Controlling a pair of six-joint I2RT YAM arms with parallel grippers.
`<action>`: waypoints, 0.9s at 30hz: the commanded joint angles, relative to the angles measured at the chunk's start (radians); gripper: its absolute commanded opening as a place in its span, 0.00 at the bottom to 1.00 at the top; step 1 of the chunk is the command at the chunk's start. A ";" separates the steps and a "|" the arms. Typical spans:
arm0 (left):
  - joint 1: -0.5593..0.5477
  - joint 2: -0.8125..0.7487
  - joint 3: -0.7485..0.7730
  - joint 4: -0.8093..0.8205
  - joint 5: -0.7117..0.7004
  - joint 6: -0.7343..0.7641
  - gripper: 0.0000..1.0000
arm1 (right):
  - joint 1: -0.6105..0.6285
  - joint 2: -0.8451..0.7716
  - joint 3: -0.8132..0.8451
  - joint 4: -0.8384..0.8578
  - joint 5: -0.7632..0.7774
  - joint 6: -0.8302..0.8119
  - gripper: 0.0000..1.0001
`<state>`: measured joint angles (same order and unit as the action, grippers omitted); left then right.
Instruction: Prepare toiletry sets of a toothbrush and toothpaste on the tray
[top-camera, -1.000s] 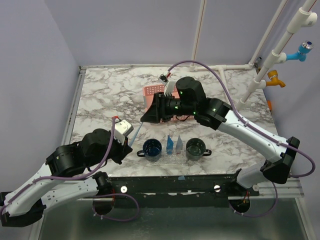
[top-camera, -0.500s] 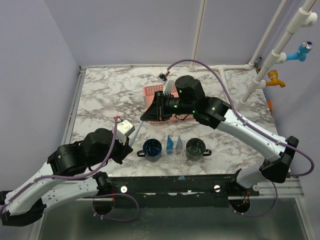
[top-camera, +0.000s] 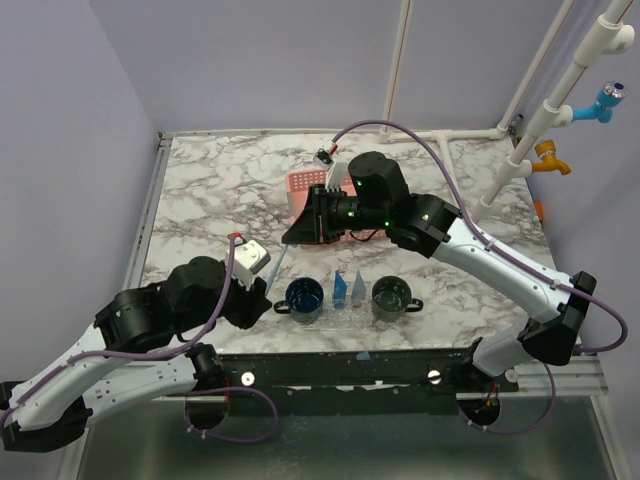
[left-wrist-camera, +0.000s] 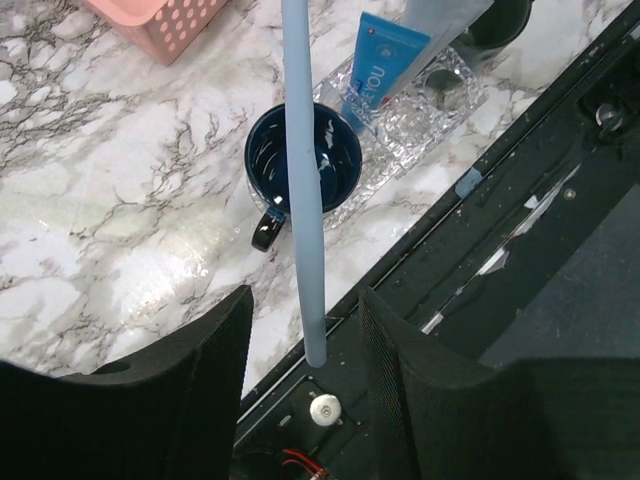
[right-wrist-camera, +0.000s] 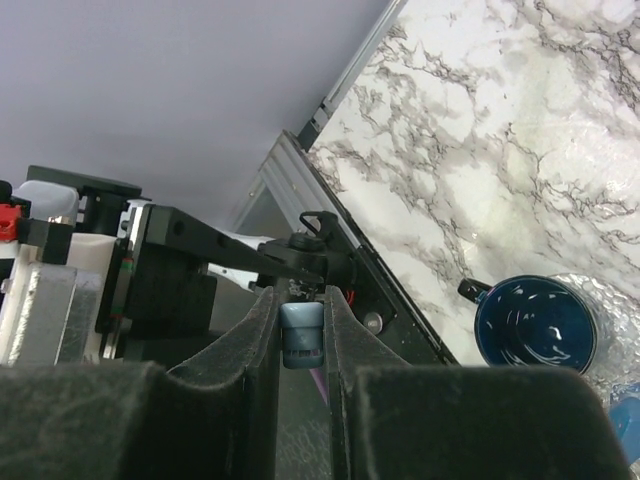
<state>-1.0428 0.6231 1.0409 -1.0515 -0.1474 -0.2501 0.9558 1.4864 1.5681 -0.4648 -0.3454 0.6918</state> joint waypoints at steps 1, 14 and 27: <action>-0.005 -0.020 0.024 0.061 0.047 0.003 0.53 | 0.003 -0.034 -0.001 -0.033 0.005 -0.035 0.00; -0.004 -0.005 -0.008 0.251 0.195 -0.047 0.64 | 0.005 -0.185 -0.131 -0.095 0.036 -0.143 0.00; -0.003 0.001 0.003 0.345 0.186 -0.057 0.73 | 0.127 -0.367 -0.198 -0.235 0.299 -0.249 0.00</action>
<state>-1.0428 0.6201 1.0389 -0.7555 0.0200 -0.2966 1.0096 1.1667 1.3804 -0.6300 -0.2047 0.4904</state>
